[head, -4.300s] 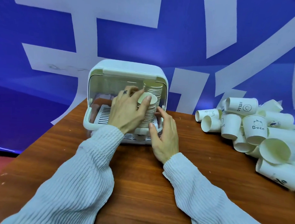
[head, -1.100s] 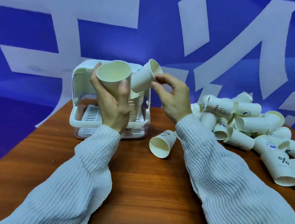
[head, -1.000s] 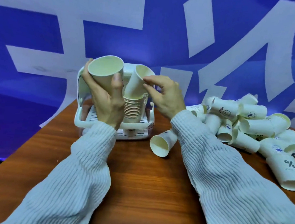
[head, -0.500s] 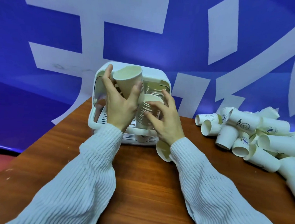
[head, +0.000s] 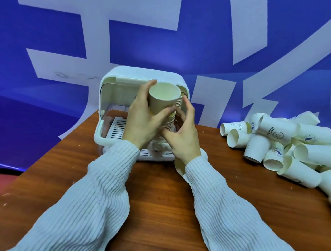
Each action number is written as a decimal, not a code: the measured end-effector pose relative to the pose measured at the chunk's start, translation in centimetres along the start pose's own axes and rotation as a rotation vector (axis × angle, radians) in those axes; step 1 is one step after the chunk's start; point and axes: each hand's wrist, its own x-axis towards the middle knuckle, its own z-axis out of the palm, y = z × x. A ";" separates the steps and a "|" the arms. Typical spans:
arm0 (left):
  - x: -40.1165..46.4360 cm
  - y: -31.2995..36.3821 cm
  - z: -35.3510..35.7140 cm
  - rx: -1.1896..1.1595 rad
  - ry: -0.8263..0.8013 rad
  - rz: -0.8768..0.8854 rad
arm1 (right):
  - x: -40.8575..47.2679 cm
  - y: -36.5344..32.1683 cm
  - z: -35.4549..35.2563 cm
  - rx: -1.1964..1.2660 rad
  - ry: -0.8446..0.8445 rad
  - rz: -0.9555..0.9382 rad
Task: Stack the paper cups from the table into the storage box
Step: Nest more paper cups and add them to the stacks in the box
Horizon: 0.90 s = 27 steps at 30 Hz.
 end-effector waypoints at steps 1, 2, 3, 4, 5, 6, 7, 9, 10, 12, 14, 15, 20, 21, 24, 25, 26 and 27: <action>-0.2 -0.3 0.3 0.111 -0.024 0.020 | 0.0 0.0 0.0 0.000 0.000 -0.004; -0.4 -0.6 0.5 0.213 -0.041 0.030 | 0.1 0.1 0.0 0.001 0.000 -0.008; -0.6 -0.9 0.6 0.277 -0.060 0.020 | 0.1 0.2 0.0 -0.004 -0.001 -0.010; -0.7 -1.1 0.7 0.296 -0.074 0.002 | 0.1 0.3 -0.1 -0.014 -0.001 -0.015; -0.9 -1.2 0.6 0.287 -0.077 -0.014 | 0.1 0.3 -0.2 -0.029 -0.006 -0.020; -0.9 -1.3 0.5 0.277 -0.065 -0.022 | 0.0 0.3 -0.4 -0.043 -0.021 -0.021; -0.9 -1.4 0.3 0.285 -0.039 -0.022 | 0.0 0.1 -0.7 -0.059 -0.053 -0.017; -0.8 -1.6 0.0 0.335 0.004 -0.036 | 0.0 -0.5 -1.4 -0.097 -0.137 -0.009; -0.8 -1.6 -0.1 0.347 0.006 -0.054 | -0.2 -0.8 -1.8 -0.114 -0.157 -0.013; -0.5 -1.7 -0.2 0.344 -0.018 -0.076 | -0.4 -1.0 -3.0 -0.212 -0.142 -0.025; -0.4 -1.7 -0.2 0.316 -0.050 -0.063 | -1.0 -0.7 -4.6 -0.423 -0.154 0.005; -0.5 -1.7 -0.1 0.284 -0.059 -0.041 | -1.3 -0.4 -5.5 -0.527 -0.175 0.029; -1.4 -0.9 0.8 0.115 0.113 0.000 | -3.6 1.2 -8.8 -0.687 -0.361 0.210; -1.7 -0.5 0.8 0.126 0.186 0.050 | -4.0 1.5 -9.1 -0.688 -0.406 0.227; -2.7 0.6 1.1 0.142 0.290 0.272 | -4.6 2.3 -9.7 -0.685 -0.457 0.213; -3.3 1.0 1.5 0.136 0.258 0.346 | -4.6 2.9 -9.8 -0.626 -0.411 0.220; -4.0 1.3 2.0 0.128 0.197 0.410 | -4.7 3.2 -9.9 -0.521 -0.342 0.248; -4.7 1.5 2.6 0.122 0.122 0.460 | -4.7 3.4 -9.9 -0.374 -0.255 0.282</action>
